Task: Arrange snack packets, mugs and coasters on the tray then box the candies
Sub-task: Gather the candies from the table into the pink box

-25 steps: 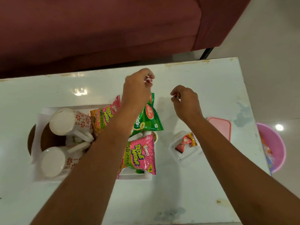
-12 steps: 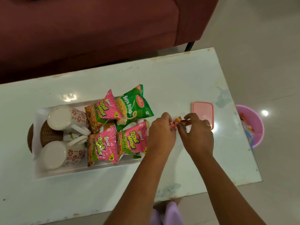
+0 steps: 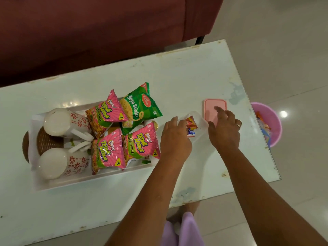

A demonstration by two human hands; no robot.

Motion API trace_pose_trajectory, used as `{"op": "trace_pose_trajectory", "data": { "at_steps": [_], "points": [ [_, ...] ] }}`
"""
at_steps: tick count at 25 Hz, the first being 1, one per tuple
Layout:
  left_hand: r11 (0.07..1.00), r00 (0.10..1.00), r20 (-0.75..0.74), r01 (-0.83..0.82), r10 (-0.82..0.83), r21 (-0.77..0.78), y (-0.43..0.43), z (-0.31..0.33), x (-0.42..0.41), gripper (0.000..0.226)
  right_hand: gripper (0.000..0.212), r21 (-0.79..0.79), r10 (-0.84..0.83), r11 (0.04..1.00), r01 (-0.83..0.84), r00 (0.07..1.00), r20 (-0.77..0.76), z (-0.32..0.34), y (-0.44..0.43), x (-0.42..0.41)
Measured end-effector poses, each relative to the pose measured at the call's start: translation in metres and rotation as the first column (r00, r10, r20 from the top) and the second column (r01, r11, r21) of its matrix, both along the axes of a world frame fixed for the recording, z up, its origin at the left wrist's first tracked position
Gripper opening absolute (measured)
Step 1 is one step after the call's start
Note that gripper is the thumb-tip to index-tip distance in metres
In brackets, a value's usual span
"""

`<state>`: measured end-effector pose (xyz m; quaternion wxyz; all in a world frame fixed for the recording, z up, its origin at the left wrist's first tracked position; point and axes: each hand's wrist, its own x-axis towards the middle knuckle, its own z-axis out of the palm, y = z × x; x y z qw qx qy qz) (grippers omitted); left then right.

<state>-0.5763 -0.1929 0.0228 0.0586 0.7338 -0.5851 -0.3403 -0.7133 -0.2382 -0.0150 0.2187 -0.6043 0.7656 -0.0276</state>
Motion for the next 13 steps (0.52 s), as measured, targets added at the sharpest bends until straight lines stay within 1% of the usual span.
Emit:
{"op": "trace_pose_trajectory", "data": {
  "at_steps": [2,4,6,8,11,13],
  "points": [
    [0.998,1.0,-0.006,0.005,-0.004,0.055,0.001,-0.001,-0.004,0.051,0.044,0.076,0.067,0.995,-0.062,0.996,-0.065,-0.007,-0.003,-0.002],
    [0.996,0.999,-0.011,-0.03,0.031,0.083,0.001,0.001,-0.006,0.049,0.042,0.082,0.092,0.993,-0.084,0.991,-0.099,-0.011,-0.007,-0.003],
    [0.993,0.998,-0.003,-0.068,0.069,0.098,0.002,0.003,-0.008,0.045,0.04,0.073,0.078,0.995,-0.072,0.993,-0.093,-0.012,-0.012,-0.003],
    [0.985,0.992,-0.025,-0.116,0.12,0.126,0.007,0.004,-0.01,0.044,0.049,0.096,-0.011,0.995,0.011,1.0,-0.01,-0.01,-0.019,-0.002],
    [0.959,0.968,-0.084,-0.218,0.236,0.178,0.018,0.007,-0.014,0.047,0.075,0.167,-0.165,0.975,0.144,0.979,0.117,-0.002,-0.024,-0.009],
    [0.947,0.948,-0.127,-0.266,0.291,0.178,0.022,0.006,-0.015,0.047,0.081,0.169,-0.229,0.965,0.199,0.956,0.183,0.004,-0.02,-0.018]
  ]
}}
